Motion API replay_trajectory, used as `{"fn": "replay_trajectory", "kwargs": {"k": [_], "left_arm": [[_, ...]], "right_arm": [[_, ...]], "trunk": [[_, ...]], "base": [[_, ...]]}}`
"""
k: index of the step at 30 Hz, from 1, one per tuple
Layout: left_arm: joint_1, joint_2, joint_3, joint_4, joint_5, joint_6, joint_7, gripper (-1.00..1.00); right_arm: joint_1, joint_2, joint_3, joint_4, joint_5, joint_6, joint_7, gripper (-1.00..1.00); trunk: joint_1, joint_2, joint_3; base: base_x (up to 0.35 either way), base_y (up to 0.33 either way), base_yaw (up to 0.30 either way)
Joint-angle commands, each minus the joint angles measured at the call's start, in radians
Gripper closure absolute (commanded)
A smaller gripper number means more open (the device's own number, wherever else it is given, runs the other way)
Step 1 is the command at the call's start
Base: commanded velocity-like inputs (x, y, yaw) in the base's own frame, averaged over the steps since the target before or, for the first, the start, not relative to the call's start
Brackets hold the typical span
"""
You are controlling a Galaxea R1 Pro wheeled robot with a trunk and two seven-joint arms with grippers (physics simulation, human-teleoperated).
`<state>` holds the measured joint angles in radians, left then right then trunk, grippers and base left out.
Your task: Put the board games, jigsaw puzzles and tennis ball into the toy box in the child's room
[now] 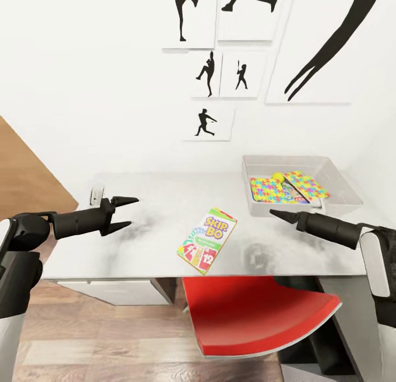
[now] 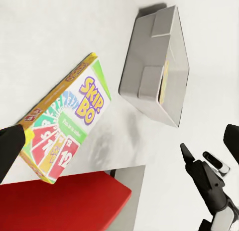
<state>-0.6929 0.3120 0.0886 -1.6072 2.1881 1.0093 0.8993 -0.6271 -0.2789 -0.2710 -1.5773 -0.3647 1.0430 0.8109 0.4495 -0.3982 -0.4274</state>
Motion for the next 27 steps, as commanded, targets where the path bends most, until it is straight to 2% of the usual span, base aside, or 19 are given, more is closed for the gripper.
{"fn": "replay_trajectory", "kwargs": {"k": [1,4,5,7,8,10,12,14,20,23,27], "left_arm": [[0.006,0.001,0.016,0.000,0.010,0.011,0.011,-1.00],[0.015,0.010,0.040,0.000,0.010,0.021,0.012,-1.00],[0.020,0.017,0.046,0.000,0.011,0.024,0.012,-1.00],[0.023,0.020,0.048,0.000,0.011,0.024,0.012,-1.00],[0.026,0.022,0.050,0.000,0.010,0.025,0.012,-1.00],[0.029,0.024,0.052,0.000,0.010,0.025,0.012,-1.00],[0.032,0.027,0.053,0.000,0.010,0.025,0.012,-1.00],[0.034,0.029,0.054,0.000,0.010,0.025,0.013,-1.00],[0.035,0.031,0.054,0.000,0.010,0.025,0.013,-1.00],[0.035,0.032,0.054,0.000,0.010,0.025,0.013,-1.00],[0.035,0.032,0.054,0.000,0.010,0.025,0.013,-1.00]], "right_arm": [[-0.021,0.019,0.001,0.041,0.003,0.004,-0.022,-1.00],[-0.084,0.072,0.003,0.181,0.002,0.004,-0.063,-1.00],[-0.108,0.107,0.004,0.270,0.003,0.004,-0.075,-1.00],[-0.121,0.136,0.004,0.322,0.004,0.004,-0.079,-1.00],[-0.129,0.168,0.006,0.360,0.005,0.004,-0.084,-1.00],[-0.131,0.201,0.009,0.384,0.006,0.004,-0.094,-1.00],[-0.132,0.256,0.017,0.409,0.007,0.004,-0.130,-1.00],[-0.132,0.283,0.022,0.422,0.007,0.004,-0.159,-1.00],[-0.136,0.301,0.017,0.477,0.005,0.004,-0.198,-1.00],[-0.153,0.303,0.013,0.556,0.001,0.004,-0.287,-1.00],[-0.185,0.303,0.011,0.611,-0.001,0.004,-0.350,-1.00]], "trunk": [[0.000,-0.002,-0.002],[0.000,-0.002,-0.002],[0.000,-0.002,-0.002],[0.000,-0.002,-0.002],[0.000,-0.002,-0.002],[0.000,-0.002,-0.002],[0.000,-0.002,-0.002],[0.000,-0.002,-0.002],[0.000,-0.002,-0.002],[0.000,-0.002,-0.002],[0.000,-0.002,-0.002]], "base": [[-0.013,0.041,0.000],[-0.006,0.020,0.000],[-0.002,0.007,0.000],[-0.002,0.005,0.000],[-0.001,0.003,0.000],[-0.001,0.002,0.000],[0.000,0.001,0.000],[0.000,0.000,0.000],[0.000,0.000,0.000],[0.000,0.000,0.000],[0.000,0.000,0.000]]}}
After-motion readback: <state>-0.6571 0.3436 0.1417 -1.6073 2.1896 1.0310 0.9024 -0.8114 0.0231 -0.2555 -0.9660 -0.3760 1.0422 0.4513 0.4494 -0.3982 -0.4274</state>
